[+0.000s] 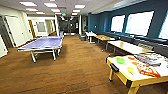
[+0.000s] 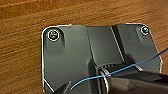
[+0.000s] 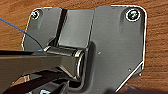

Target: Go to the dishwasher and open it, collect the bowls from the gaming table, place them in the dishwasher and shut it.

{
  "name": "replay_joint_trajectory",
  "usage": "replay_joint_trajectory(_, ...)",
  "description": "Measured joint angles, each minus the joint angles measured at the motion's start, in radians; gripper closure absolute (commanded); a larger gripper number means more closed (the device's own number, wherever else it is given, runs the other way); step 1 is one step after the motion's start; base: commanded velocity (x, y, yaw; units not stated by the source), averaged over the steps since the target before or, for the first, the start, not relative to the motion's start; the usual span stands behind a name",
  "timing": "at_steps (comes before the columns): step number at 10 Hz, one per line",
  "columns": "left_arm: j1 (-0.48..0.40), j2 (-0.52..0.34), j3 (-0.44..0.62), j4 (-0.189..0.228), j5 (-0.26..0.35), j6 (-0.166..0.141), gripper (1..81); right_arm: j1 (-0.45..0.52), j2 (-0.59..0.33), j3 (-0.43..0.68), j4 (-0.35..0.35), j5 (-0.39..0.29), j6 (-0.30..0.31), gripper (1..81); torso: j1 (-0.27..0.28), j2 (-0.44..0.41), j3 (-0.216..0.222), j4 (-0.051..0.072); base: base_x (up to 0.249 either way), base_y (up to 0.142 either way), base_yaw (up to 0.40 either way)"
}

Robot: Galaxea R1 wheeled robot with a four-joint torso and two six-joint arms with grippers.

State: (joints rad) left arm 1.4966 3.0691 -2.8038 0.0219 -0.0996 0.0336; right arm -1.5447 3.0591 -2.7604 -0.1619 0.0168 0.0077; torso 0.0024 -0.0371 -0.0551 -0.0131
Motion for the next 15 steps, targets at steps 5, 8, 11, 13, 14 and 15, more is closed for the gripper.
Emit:
replay_joint_trajectory(5,0.001,0.0,0.0,0.0,0.0,-0.003,1.0,0.001,-0.001,0.0,0.0,0.0,0.0,1.0,0.0,0.0,0.0,0.0,0.0,0.0,-0.242)
replay_joint_trajectory(8,-0.003,-0.002,0.0,0.0,0.0,-0.001,1.0,-0.004,0.001,0.0,0.0,0.0,0.0,1.0,0.0,0.0,0.0,0.0,0.0,0.0,-0.391)
replay_joint_trajectory(11,-0.003,0.001,-0.002,0.0,0.0,0.0,1.0,-0.004,0.001,0.0,0.0,0.0,0.0,1.0,-0.001,0.0,0.0,0.0,0.0,0.0,-0.396)
replay_joint_trajectory(13,-0.003,0.001,-0.003,0.0,0.0,0.0,1.0,-0.003,0.001,0.0,0.0,0.0,0.0,1.0,-0.001,0.0,0.0,0.0,0.0,0.0,-0.396)
replay_joint_trajectory(14,-0.002,0.001,-0.003,0.0,0.0,0.0,1.0,-0.002,0.002,0.0,0.0,0.0,0.0,1.0,-0.001,0.0,0.0,0.0,0.0,0.0,-0.397)
replay_joint_trajectory(15,-0.003,0.001,-0.002,0.0,0.0,-0.001,1.0,0.0,0.002,0.0,0.0,0.001,0.0,1.0,-0.001,0.0,0.0,0.0,0.0,0.0,-0.397)
